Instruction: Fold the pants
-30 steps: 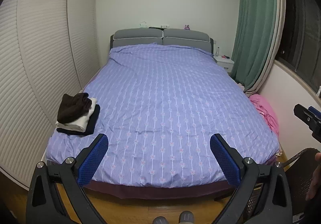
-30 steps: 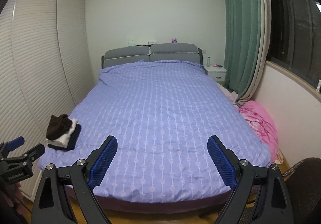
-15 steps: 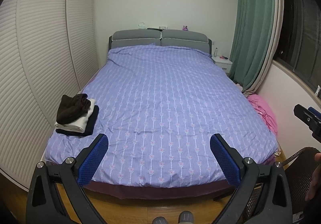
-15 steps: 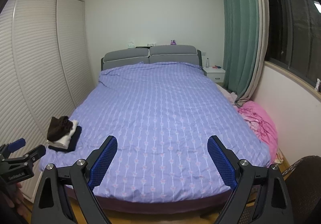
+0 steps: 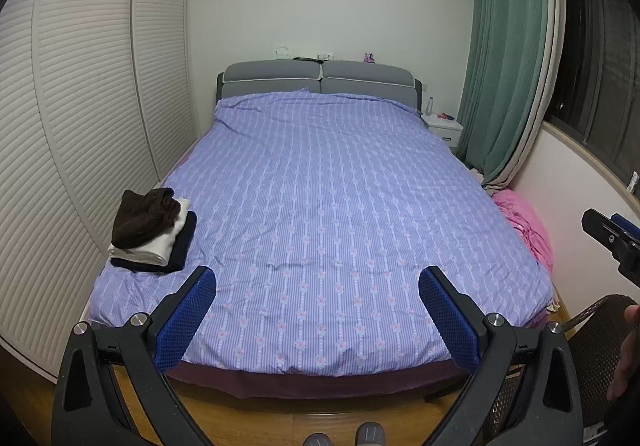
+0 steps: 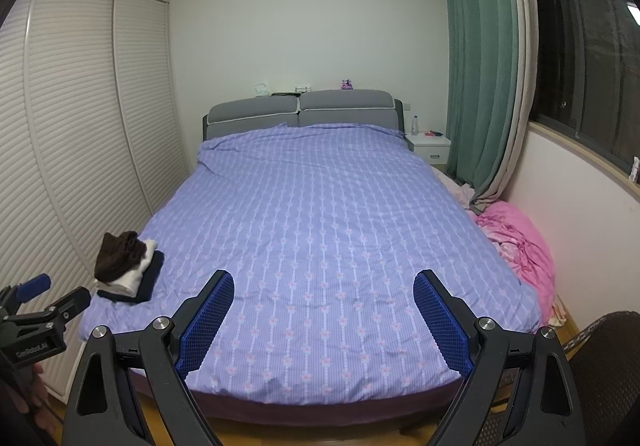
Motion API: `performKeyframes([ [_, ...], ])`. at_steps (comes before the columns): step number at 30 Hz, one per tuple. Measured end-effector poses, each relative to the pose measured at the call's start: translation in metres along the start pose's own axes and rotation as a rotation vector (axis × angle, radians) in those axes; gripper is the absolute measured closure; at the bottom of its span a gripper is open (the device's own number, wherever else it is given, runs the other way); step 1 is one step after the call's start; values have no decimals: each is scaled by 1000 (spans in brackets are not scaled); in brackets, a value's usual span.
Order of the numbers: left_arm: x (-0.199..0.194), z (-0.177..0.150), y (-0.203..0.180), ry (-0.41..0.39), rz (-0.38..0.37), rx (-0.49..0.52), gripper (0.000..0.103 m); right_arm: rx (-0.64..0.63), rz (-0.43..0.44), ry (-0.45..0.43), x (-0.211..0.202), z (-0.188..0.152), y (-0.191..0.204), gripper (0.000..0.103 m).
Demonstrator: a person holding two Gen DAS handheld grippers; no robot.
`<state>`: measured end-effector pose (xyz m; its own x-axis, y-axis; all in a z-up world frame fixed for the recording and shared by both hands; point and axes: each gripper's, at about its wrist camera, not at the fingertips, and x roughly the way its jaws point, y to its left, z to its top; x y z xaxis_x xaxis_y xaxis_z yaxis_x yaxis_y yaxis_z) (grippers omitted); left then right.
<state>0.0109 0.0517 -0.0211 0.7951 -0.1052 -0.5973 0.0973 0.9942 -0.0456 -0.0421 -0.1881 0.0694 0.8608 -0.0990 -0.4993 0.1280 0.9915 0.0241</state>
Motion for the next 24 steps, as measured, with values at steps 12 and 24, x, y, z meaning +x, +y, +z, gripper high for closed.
performKeyframes([
  [12,-2,0,-5,-5,2,1,0,-5,6,3,3,3,0,11],
  [24,-6,2,-12,-20,4,10,0,-9,6,-7,2,2,1,11],
])
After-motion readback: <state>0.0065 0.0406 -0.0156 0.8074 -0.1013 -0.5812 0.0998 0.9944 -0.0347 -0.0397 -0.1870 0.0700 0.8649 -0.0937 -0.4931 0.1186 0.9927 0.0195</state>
